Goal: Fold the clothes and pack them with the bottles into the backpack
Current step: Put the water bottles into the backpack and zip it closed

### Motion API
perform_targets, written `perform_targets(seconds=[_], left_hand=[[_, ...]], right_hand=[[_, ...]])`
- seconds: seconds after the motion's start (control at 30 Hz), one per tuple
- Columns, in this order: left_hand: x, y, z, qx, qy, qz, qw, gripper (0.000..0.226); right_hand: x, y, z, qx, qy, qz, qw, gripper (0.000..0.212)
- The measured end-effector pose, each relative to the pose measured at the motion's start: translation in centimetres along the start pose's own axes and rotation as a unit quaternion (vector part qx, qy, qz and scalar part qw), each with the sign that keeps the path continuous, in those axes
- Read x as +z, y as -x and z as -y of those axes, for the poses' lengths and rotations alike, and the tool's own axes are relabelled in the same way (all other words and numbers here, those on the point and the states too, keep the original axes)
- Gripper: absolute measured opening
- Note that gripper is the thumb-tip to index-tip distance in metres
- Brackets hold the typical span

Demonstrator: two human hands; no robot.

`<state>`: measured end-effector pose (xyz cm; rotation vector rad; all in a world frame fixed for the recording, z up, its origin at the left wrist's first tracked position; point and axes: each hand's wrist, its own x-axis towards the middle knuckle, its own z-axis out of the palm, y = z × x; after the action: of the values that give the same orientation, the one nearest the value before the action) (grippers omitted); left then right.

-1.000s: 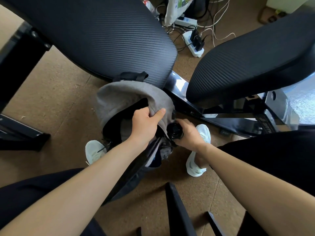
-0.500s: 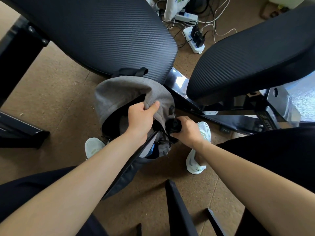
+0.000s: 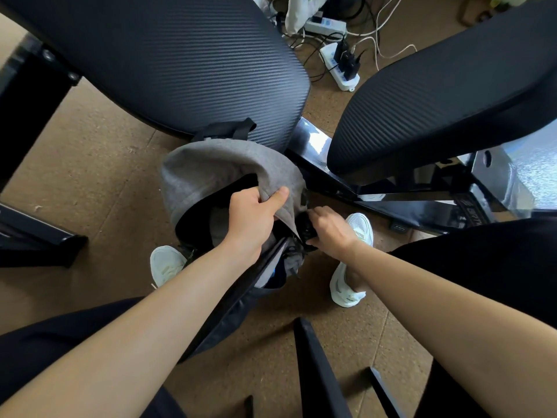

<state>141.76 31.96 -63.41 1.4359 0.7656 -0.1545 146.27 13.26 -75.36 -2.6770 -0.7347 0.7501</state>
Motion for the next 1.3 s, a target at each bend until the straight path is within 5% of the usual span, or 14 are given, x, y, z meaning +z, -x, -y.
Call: perform_targets(seconds=[0.23,0.33,0.67,0.83,0.97,1.07,1.13,1.3], left_hand=[[0.1,-0.5,-0.7,0.014,0.021,0.006,1.0,0.038],[0.1,-0.8,-0.3,0.009,0.008,0.027,1.0,0.042],[-0.7,-0.6,-0.9,-0.013,-0.052,0.119,0.991,0.018],[-2.2,0.7,0.0,0.02,-0.123,0.117,0.985,0.033],[-3.6,1.3,1.6,-0.026,-0.133,0.053,0.989,0.03],[-5.0,0.9,2.2,-0.113,-0.033,-0.083,0.99,0.019],[-6.1,0.8,1.9,-0.152,0.084,-0.113,0.978,0.025],[-7.9,0.3,-0.4,-0.102,0.341,-0.124,0.926,0.03]], right_hand=[[-0.3,-0.5,0.3,0.113,-0.08,-0.044,0.989,0.06],[0.3,0.0,0.9,0.069,-0.022,-0.022,0.997,0.065],[-3.1,1.8,1.2,0.183,-0.175,0.022,0.967,0.059],[-7.2,3.7,6.2,0.194,-0.322,-0.147,0.915,0.058],[-9.1,5.2,10.6,0.054,-0.219,-0.261,0.938,0.069],[-9.0,4.6,11.3,-0.048,0.004,-0.268,0.962,0.085],[-9.1,3.8,10.7,-0.055,0.077,-0.253,0.963,0.076],[-10.7,3.1,8.7,0.03,-0.17,-0.276,0.945,0.026]])
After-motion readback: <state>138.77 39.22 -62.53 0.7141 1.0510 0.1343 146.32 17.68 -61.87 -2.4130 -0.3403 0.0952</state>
